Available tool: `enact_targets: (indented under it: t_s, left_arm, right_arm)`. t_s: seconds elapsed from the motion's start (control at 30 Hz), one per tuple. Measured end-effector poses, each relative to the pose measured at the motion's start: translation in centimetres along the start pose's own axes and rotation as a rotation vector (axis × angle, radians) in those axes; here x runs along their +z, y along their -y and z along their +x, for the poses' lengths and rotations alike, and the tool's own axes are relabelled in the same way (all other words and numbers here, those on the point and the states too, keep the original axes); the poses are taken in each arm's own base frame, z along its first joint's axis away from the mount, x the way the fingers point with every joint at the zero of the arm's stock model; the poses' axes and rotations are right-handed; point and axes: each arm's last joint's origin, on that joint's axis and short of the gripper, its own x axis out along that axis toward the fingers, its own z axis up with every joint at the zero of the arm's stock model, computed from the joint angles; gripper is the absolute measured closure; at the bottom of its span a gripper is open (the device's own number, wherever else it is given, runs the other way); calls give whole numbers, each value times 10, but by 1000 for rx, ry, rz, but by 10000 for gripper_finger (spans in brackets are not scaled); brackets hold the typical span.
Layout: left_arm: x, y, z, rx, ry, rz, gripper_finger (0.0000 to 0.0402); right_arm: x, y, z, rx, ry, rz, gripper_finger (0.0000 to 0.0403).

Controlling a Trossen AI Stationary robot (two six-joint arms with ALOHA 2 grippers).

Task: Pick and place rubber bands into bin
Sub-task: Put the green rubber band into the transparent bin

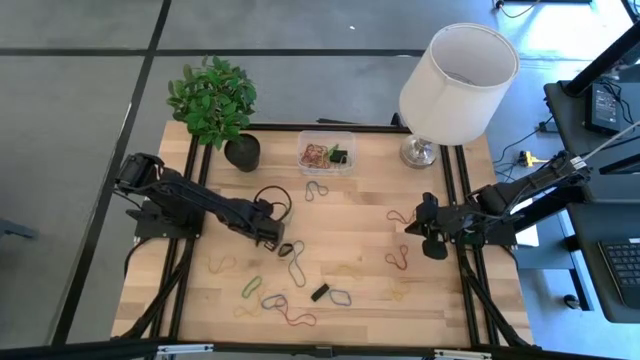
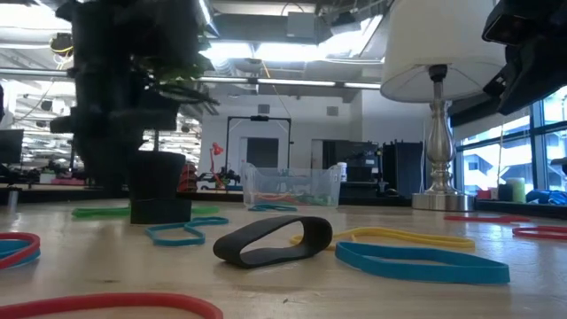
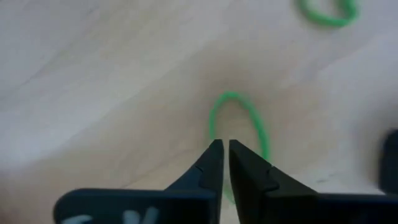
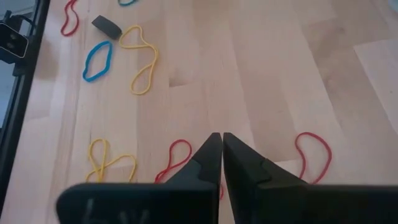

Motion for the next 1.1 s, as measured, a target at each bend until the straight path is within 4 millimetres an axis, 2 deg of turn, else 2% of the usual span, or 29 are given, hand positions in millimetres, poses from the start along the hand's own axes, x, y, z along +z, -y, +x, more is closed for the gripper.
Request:
enact_targets:
  t_s: [0.23, 0.37, 0.43, 0.57, 0.7, 0.9, 1.1]
  left_arm:
    - [-11, -10, 18, -27, -50, -100, 321]
    - [-17, -9, 21, -24, -37, -114, 311]
    - [-18, -9, 21, -24, -33, -108, 326]
    - [-18, -6, 19, -24, -33, -109, 389]
    - [-12, 8, 10, -100, -3, -119, 399]
    - [22, 27, -18, -161, 154, -33, 399]
    - [85, 31, -57, -173, 305, 138, 399]
  right_arm:
    - [0, 0, 0, 0, 0, 4, 382]
    - [0, 0, 0, 1, 0, 6, 382]
    - [0, 0, 0, 0, 0, 6, 382]
    - [0, 0, 0, 0, 0, 6, 382]
    - [0, 0, 0, 0, 0, 5, 382]
    - [1, 2, 0, -55, 32, 0, 382]
    - [3, 5, -1, -173, 98, 4, 382]
